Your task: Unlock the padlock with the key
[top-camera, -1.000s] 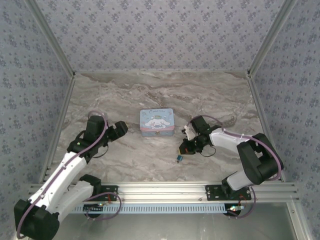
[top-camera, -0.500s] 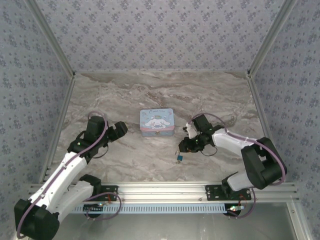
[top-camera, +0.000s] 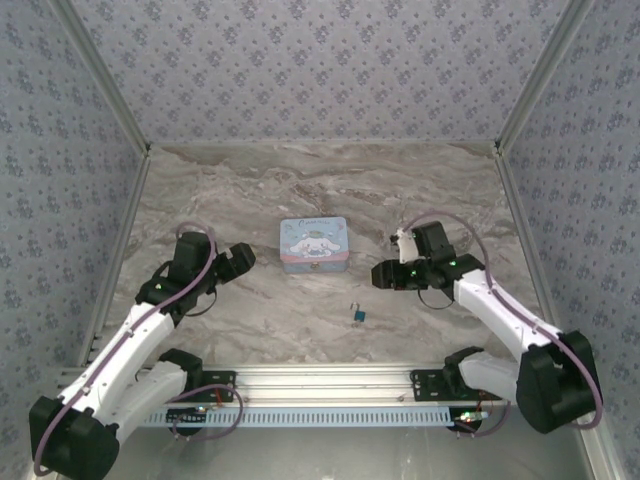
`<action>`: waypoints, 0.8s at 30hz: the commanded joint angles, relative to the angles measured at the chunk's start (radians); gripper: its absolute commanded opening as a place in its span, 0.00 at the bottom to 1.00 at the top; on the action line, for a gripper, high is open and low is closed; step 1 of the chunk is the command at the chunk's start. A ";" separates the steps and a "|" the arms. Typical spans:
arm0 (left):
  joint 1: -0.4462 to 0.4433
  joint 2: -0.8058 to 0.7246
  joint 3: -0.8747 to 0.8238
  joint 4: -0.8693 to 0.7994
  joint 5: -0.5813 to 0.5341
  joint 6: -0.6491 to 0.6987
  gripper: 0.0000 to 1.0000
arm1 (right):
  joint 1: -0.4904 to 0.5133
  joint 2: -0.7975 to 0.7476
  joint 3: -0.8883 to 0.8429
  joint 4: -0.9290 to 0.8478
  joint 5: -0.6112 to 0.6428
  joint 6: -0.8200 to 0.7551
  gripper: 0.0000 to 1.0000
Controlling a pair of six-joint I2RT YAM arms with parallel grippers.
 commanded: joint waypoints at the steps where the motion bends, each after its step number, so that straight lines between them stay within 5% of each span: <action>1: 0.010 0.017 0.011 0.010 -0.019 0.018 0.95 | -0.038 -0.072 -0.020 -0.026 0.063 0.010 0.59; 3: 0.010 0.021 0.008 0.015 -0.018 0.015 0.95 | -0.062 -0.111 -0.034 -0.016 0.083 0.017 0.71; 4: 0.012 0.023 0.007 0.017 -0.016 0.013 0.95 | -0.073 -0.130 -0.041 -0.013 0.095 0.021 0.98; 5: 0.012 0.023 0.006 0.019 -0.015 0.012 0.95 | -0.084 -0.145 -0.043 -0.010 0.107 0.022 1.00; 24: 0.034 0.035 0.018 0.010 -0.034 0.026 0.95 | -0.170 -0.200 -0.099 0.060 0.254 -0.006 1.00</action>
